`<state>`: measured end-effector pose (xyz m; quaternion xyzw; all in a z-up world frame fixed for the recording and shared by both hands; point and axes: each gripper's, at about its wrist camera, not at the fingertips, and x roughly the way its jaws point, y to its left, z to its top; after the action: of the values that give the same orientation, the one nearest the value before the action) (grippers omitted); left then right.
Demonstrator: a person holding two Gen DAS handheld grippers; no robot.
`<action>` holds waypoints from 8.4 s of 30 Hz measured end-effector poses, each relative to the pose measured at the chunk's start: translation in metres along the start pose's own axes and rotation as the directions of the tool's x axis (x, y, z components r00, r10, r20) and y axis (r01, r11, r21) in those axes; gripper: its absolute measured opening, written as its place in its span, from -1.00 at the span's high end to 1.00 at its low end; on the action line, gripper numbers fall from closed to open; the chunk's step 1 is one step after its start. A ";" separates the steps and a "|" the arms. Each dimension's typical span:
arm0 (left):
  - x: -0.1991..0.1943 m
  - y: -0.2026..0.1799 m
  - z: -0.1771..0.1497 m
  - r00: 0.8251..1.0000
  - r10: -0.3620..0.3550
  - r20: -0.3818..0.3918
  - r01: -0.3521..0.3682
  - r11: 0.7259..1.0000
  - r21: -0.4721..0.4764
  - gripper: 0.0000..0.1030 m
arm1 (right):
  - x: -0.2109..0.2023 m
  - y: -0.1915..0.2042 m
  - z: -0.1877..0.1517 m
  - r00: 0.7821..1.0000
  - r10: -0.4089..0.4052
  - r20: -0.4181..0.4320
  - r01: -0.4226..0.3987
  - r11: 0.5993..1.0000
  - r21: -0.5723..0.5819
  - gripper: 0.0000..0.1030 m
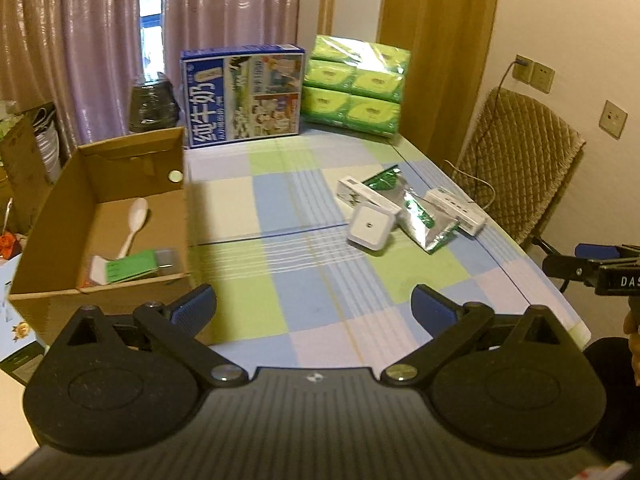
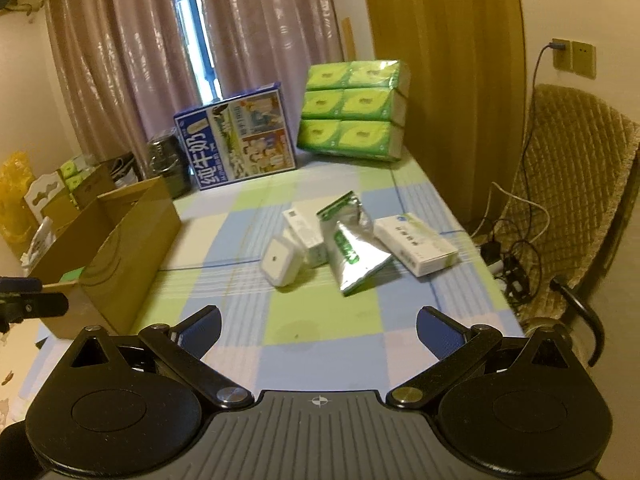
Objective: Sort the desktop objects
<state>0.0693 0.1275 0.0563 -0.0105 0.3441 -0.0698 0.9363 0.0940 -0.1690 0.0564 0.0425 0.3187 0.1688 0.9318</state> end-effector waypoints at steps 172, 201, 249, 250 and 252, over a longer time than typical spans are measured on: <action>0.219 -0.023 -0.030 0.927 -0.319 -0.195 0.230 0.898 -0.376 -0.26 | 0.127 -0.093 -0.038 0.974 -0.027 -0.226 0.000 0.993 -0.119 -0.36; 0.209 -0.066 -0.035 0.963 -0.175 -0.205 0.176 0.984 -0.016 -0.07 | 0.131 -0.102 -0.047 0.969 -0.021 -0.247 0.002 0.997 -0.078 -0.46; 0.048 -0.004 0.010 0.998 -0.030 -0.046 0.030 1.000 0.001 -0.07 | 0.057 0.084 0.044 0.985 0.152 -0.076 -0.161 0.977 -0.138 -0.32; 0.042 0.000 0.010 0.999 -0.022 -0.043 0.022 1.000 0.002 -0.07 | 0.056 0.093 0.044 0.984 0.162 -0.077 -0.172 0.975 -0.143 -0.32; 0.029 0.010 0.010 0.999 -0.002 -0.034 0.002 1.000 0.002 -0.07 | 0.055 0.107 0.044 0.981 0.177 -0.082 -0.188 0.971 -0.149 -0.32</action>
<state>0.0991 0.1328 0.0447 -0.0085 0.3597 -0.0712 0.9303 0.1309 -0.0480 0.0793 -0.0072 0.3306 0.2797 0.9013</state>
